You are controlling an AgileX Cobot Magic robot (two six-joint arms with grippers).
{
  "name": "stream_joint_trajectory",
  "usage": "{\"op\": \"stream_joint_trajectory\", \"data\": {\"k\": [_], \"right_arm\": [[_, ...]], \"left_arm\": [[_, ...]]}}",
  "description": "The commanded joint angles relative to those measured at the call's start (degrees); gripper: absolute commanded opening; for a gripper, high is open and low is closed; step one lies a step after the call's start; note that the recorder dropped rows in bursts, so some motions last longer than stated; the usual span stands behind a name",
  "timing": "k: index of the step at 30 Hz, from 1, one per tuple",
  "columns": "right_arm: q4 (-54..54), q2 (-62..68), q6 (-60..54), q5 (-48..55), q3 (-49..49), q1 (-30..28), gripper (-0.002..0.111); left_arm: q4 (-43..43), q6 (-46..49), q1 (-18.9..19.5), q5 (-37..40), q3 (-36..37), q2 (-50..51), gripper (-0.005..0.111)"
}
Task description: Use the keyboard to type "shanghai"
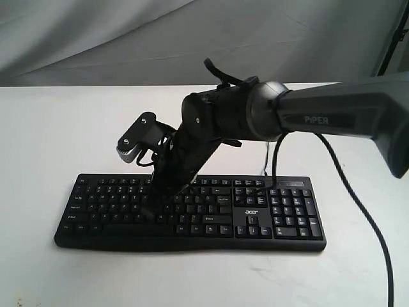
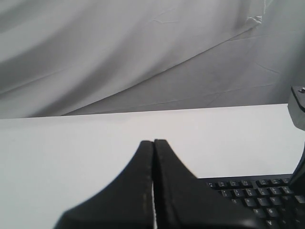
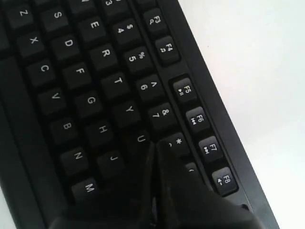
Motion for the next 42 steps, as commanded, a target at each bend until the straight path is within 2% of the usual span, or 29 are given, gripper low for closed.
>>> {"op": "stream_joint_trajectory", "data": {"k": [1, 42], "right_arm": [[1.1, -0.6, -1.5, -1.3, 0.7, -0.3, 0.000], [1.9, 0.2, -2.5, -3.6, 2.4, -1.0, 0.000]], "left_arm": [[-0.1, -0.2, -0.4, -0.3, 0.1, -0.1, 0.000], [-0.1, -0.2, -0.4, -0.3, 0.1, -0.1, 0.000]]}}
